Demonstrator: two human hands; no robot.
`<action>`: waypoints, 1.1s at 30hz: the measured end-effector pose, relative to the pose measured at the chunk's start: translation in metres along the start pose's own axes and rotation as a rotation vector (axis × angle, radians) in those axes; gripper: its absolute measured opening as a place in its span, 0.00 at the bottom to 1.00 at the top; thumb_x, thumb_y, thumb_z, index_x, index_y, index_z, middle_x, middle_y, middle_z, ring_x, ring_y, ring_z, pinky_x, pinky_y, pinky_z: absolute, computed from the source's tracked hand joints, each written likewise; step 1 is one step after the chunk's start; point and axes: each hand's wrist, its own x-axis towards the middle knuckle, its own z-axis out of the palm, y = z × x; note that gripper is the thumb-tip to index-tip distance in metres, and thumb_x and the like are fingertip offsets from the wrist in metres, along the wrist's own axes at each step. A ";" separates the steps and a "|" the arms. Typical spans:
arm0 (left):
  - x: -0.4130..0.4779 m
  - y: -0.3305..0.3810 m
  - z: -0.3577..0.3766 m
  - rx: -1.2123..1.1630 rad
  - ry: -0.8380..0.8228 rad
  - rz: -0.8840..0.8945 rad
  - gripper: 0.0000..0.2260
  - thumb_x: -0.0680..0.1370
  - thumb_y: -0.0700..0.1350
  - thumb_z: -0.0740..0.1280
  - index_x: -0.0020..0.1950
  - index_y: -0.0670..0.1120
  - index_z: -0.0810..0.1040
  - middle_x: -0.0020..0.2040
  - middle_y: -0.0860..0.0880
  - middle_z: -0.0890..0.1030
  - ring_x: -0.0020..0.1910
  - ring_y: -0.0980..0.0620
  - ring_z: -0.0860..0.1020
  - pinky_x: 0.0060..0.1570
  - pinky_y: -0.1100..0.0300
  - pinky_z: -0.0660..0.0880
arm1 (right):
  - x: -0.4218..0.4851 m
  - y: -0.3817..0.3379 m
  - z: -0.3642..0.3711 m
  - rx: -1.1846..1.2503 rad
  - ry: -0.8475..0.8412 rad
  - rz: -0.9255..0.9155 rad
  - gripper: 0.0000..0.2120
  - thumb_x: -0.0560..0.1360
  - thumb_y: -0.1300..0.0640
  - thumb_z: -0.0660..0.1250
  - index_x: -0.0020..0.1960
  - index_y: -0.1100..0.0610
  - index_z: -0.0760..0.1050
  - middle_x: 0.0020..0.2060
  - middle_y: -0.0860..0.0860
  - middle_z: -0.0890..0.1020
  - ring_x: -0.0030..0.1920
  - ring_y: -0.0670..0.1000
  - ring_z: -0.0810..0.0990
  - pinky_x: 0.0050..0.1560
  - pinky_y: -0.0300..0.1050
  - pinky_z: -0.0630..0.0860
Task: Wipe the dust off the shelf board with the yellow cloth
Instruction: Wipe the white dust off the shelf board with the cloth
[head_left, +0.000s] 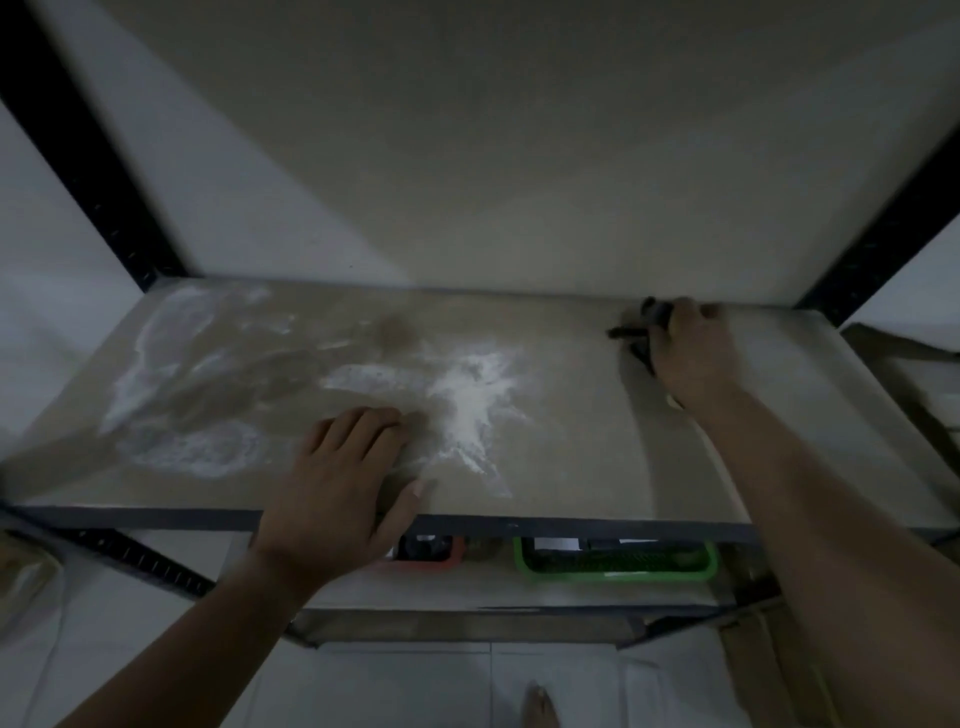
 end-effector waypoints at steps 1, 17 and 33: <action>0.000 0.000 0.000 -0.001 0.001 -0.001 0.26 0.83 0.62 0.53 0.63 0.43 0.78 0.62 0.45 0.77 0.61 0.44 0.75 0.62 0.53 0.65 | 0.000 -0.002 0.007 -0.064 -0.021 0.028 0.18 0.77 0.51 0.62 0.58 0.64 0.71 0.57 0.67 0.74 0.55 0.68 0.75 0.56 0.56 0.74; 0.002 0.001 -0.004 -0.018 -0.031 -0.012 0.27 0.83 0.62 0.51 0.60 0.43 0.79 0.61 0.45 0.78 0.60 0.44 0.76 0.60 0.52 0.67 | 0.004 -0.014 0.025 -0.056 0.039 -0.089 0.21 0.76 0.49 0.61 0.62 0.63 0.72 0.56 0.64 0.77 0.54 0.65 0.75 0.55 0.54 0.71; 0.002 0.000 -0.003 -0.042 -0.043 -0.026 0.29 0.83 0.63 0.51 0.64 0.43 0.80 0.63 0.46 0.78 0.61 0.43 0.76 0.59 0.49 0.69 | 0.046 0.106 -0.036 -0.161 -0.097 0.080 0.20 0.79 0.51 0.58 0.69 0.57 0.69 0.63 0.63 0.74 0.62 0.65 0.73 0.64 0.59 0.69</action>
